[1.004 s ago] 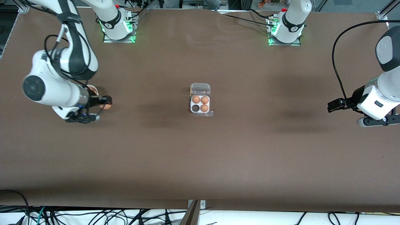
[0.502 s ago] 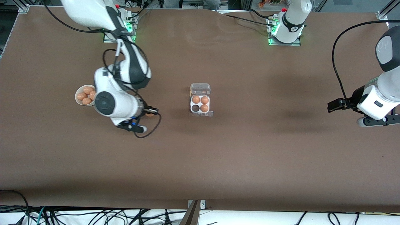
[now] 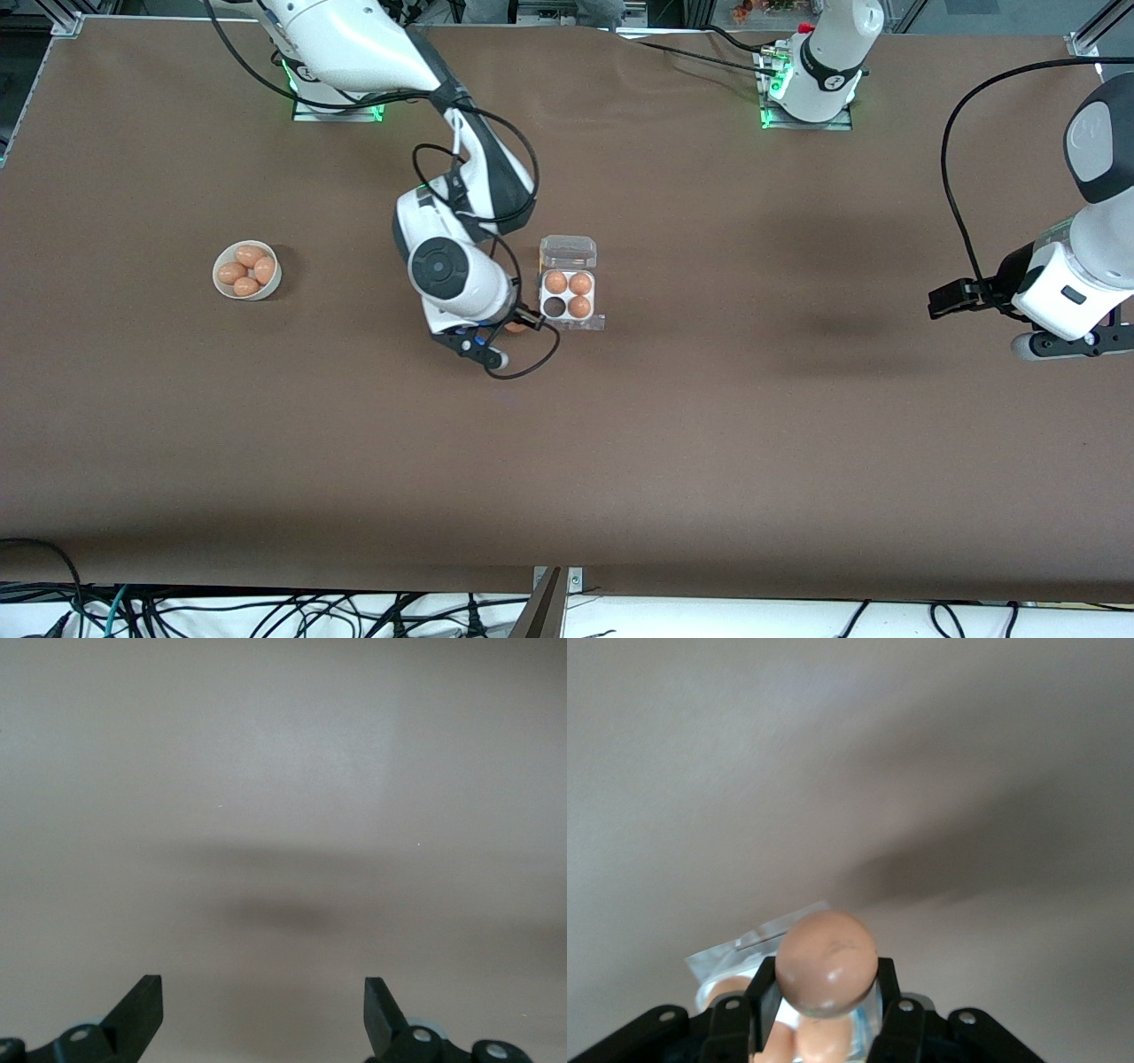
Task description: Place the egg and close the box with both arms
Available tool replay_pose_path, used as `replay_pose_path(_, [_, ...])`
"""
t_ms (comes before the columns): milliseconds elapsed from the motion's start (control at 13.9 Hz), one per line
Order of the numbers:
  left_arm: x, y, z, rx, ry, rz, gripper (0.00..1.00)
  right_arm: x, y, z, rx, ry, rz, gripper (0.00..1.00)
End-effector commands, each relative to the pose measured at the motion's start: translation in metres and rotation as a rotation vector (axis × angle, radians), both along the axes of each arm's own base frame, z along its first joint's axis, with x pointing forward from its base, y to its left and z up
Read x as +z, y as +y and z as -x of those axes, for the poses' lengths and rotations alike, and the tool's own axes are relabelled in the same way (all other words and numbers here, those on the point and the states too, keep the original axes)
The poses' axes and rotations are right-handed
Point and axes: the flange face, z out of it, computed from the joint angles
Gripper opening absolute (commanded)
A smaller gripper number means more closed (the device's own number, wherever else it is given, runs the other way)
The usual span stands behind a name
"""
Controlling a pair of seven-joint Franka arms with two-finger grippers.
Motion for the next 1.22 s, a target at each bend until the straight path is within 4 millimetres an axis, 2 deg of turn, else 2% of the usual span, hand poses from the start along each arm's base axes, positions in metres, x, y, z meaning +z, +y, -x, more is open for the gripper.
replay_pose_path(0, [0.004, -0.001, -0.003, -0.012, -0.008, 0.019, 1.0, 0.0, 0.027, 0.011, -0.05, -0.005, -0.006, 0.28])
replay_pose_path(573, [0.0, -0.002, -0.004, -0.012, -0.001, 0.019, 1.0, -0.011, 0.056, 0.032, -0.066, -0.001, -0.02, 0.28])
replay_pose_path(789, [0.0, -0.002, -0.004, -0.01, -0.001, 0.018, 1.0, -0.024, 0.057, 0.035, -0.065, 0.015, -0.012, 0.29])
replay_pose_path(1147, [0.0, -0.007, -0.004, -0.01, 0.002, 0.02, 1.0, -0.031, 0.058, 0.037, -0.06, 0.022, -0.007, 0.3])
